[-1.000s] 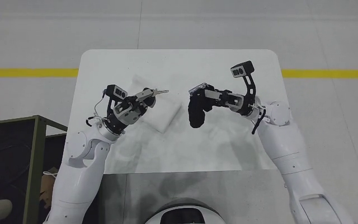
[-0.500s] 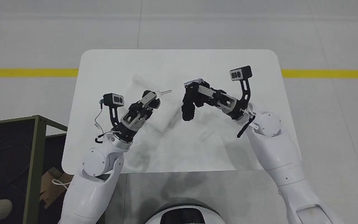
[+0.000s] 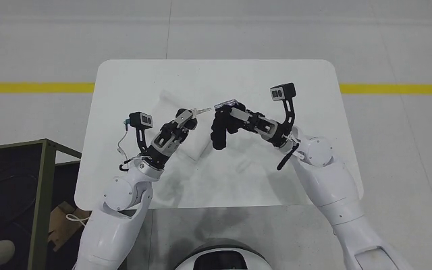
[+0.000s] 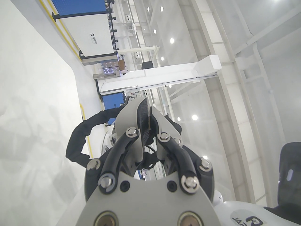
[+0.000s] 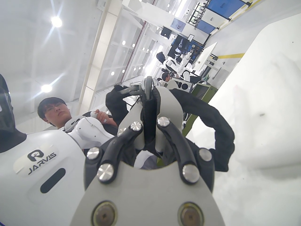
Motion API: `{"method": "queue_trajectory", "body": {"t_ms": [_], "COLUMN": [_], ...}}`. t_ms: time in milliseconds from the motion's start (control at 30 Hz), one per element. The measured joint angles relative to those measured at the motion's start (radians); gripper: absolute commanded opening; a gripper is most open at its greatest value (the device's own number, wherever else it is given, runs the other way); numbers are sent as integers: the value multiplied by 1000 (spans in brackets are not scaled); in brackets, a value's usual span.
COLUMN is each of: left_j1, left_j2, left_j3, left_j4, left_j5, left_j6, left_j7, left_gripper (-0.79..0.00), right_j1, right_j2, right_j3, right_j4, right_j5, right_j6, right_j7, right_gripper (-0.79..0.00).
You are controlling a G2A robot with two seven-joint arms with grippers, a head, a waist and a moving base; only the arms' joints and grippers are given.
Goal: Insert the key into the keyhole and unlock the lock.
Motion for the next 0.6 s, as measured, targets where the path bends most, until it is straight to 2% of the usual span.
{"method": "queue_trajectory", "body": {"t_ms": [600], "left_j1": [1], "left_j2": [-9], "left_j3": [-3], "left_j4": [5], "left_j5": [35], "left_j6": [-4], "left_j7": [-7], "left_gripper": [-785], "right_j1": [3], "right_j2": [-5], "right_j3": [-2], "right_j4": [1], "right_j5": [-11], "right_j6": [-1], "right_j7": [-4], "right_gripper": [-785]}}
